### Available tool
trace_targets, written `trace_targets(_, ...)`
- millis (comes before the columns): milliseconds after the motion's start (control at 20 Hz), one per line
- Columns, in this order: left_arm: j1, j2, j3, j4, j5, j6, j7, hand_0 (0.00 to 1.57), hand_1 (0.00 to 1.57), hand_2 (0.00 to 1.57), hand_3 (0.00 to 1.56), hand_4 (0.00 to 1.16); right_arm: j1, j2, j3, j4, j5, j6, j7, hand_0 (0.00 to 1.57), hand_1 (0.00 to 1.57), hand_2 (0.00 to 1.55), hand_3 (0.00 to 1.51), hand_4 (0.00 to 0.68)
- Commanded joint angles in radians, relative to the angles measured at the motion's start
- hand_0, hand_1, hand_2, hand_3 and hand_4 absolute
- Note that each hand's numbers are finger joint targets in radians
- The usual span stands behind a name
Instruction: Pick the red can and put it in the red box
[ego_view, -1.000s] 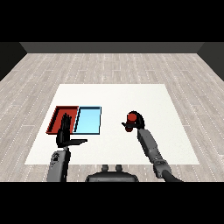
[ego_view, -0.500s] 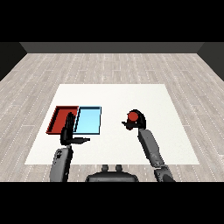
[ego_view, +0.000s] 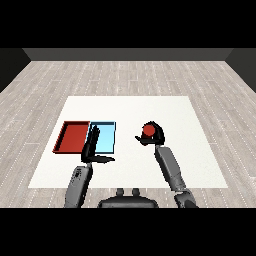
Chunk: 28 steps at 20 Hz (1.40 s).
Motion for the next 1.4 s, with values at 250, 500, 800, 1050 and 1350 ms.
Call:
trace_targets(250, -0.076, -0.005, -0.114, 0.036, 0.036, 0.081, 0.052, 0.00, 0.00, 0.00, 0.00, 0.00, 0.056, 0.008, 0.156, -0.144, -0.051, -0.111, 0.037, 1.42, 1.42, 1.44, 1.42, 0.662)
trace_targets(500, -0.129, -0.005, -0.255, 0.050, 0.098, 0.174, 0.087, 0.00, 0.00, 0.00, 0.00, 0.00, 0.124, 0.008, 0.259, -0.263, -0.053, -0.181, 0.062, 1.41, 1.41, 1.43, 1.41, 0.645)
trace_targets(800, -0.178, -0.005, -0.270, 0.091, 0.081, 0.214, 0.104, 0.00, 0.00, 0.00, 0.00, 0.00, 0.056, 0.008, 0.268, -0.279, -0.044, -0.180, 0.112, 1.38, 1.38, 1.40, 1.40, 0.626)
trace_targets(1050, -0.152, -0.005, -0.313, 0.078, 0.063, 0.234, 0.100, 0.00, 0.00, 0.00, 0.00, 0.00, 0.002, 0.008, 0.373, -0.264, -0.116, -0.287, 0.076, 1.40, 1.40, 1.41, 1.40, 0.615)
trace_targets(1350, -0.213, -0.005, -0.331, 0.172, 0.093, 0.265, 0.106, 0.00, 0.00, 0.00, 0.00, 0.00, 0.036, 0.008, 0.371, -0.290, -0.091, -0.231, 0.101, 1.42, 1.42, 1.43, 1.40, 0.629)
